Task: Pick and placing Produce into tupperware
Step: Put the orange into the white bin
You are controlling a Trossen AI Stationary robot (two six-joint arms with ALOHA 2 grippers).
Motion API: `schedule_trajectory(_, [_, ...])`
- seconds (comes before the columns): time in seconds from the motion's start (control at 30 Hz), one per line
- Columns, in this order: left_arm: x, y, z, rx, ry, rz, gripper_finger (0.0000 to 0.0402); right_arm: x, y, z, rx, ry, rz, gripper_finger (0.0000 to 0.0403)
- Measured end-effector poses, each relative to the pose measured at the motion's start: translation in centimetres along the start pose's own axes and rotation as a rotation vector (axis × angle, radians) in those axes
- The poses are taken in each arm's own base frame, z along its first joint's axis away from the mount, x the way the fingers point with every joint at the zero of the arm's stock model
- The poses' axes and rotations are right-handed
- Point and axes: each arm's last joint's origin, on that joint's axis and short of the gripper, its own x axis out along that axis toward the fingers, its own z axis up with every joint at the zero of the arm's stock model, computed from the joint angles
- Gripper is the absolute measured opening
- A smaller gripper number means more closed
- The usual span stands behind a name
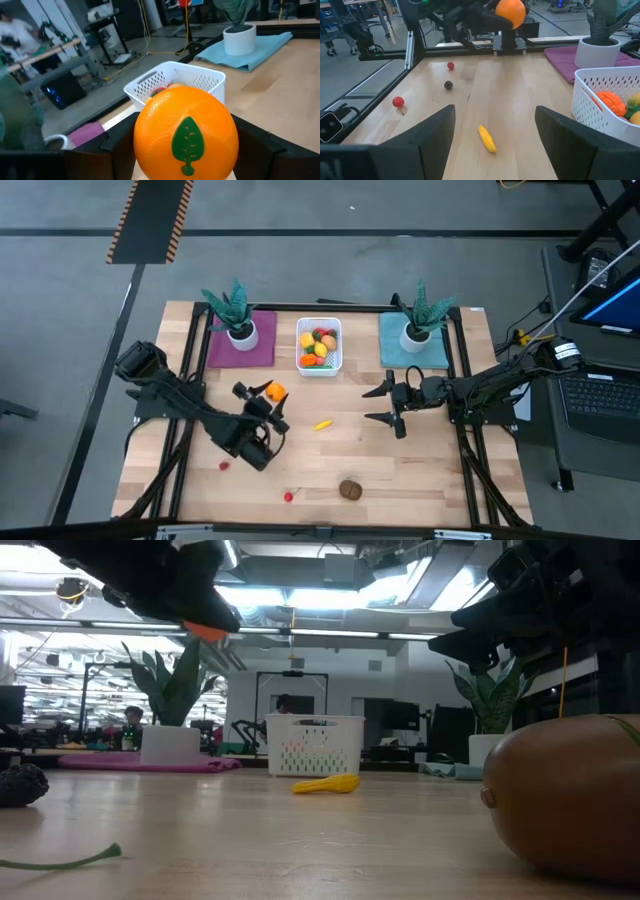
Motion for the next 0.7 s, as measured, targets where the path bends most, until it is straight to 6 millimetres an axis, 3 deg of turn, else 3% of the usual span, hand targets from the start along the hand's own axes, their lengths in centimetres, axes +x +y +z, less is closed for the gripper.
schedule_trajectory(0.27, [1.1,-2.1,1.0,0.062,0.072,-0.094,0.0240,0.0,0.0,0.0,-0.005,0.000,0.000,0.0275])
schedule_trajectory(0.47, [3.6,-3.3,2.3,0.115,0.100,-0.191,0.0240,0.0,0.0,0.0,0.000,0.000,0.000,0.0275])
schedule_trajectory(0.7, [6.5,-3.2,1.7,0.057,0.044,-0.340,0.0240,0.0,0.0,0.0,-0.001,0.001,0.000,0.0275])
